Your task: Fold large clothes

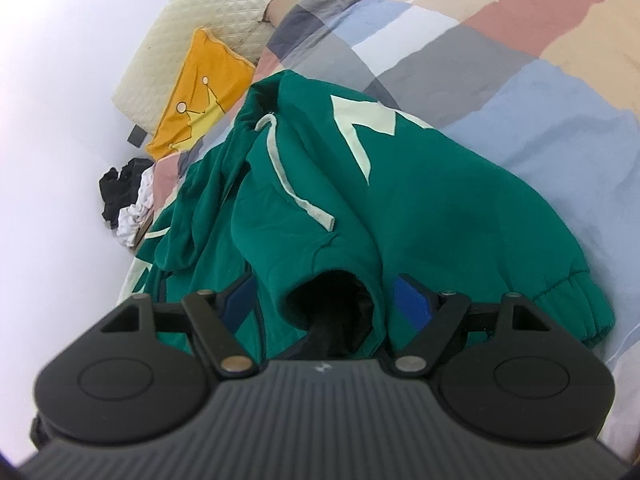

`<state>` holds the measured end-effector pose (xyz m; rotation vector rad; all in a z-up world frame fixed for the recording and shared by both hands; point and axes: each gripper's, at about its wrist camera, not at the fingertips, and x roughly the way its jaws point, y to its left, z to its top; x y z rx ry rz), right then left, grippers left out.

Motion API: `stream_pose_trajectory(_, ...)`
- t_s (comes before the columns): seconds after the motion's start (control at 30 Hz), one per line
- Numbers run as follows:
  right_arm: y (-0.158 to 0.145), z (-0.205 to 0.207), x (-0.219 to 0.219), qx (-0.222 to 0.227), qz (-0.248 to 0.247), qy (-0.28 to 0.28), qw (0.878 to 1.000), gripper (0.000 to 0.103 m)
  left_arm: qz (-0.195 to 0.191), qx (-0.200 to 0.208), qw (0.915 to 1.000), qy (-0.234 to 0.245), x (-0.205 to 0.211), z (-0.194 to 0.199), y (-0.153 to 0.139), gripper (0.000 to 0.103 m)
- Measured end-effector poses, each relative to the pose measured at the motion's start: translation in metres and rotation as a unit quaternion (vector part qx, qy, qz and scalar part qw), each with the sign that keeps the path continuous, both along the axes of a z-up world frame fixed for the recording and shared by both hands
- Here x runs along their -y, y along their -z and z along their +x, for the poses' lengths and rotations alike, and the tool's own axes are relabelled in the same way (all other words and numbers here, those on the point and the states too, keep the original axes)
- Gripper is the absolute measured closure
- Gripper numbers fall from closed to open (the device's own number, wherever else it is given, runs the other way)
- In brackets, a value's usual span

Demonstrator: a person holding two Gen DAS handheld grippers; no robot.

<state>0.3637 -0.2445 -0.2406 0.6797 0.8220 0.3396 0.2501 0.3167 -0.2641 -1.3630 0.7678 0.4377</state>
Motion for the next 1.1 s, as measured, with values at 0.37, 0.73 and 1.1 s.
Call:
stream_pose_trajectory(0.37,0.006,0.004,0.001,0.004,0.034,-0.010,0.999,0.024,0.050,0.031,0.9980,-0.021,-0.008,0.014,0.003,0.095)
stream_pose_trajectory(0.73,-0.004,0.004,-0.019,0.032,0.017,-0.057,0.998,0.024,0.074,0.094,0.9921,-0.038,-0.069,-0.016,-0.049,0.098)
stream_pose_trajectory(1.1,0.014,0.015,-0.042,-0.016,-0.042,-0.077,0.996,0.033,0.104,-0.055,0.9930,-0.002,-0.128,-0.005,0.024,0.097)
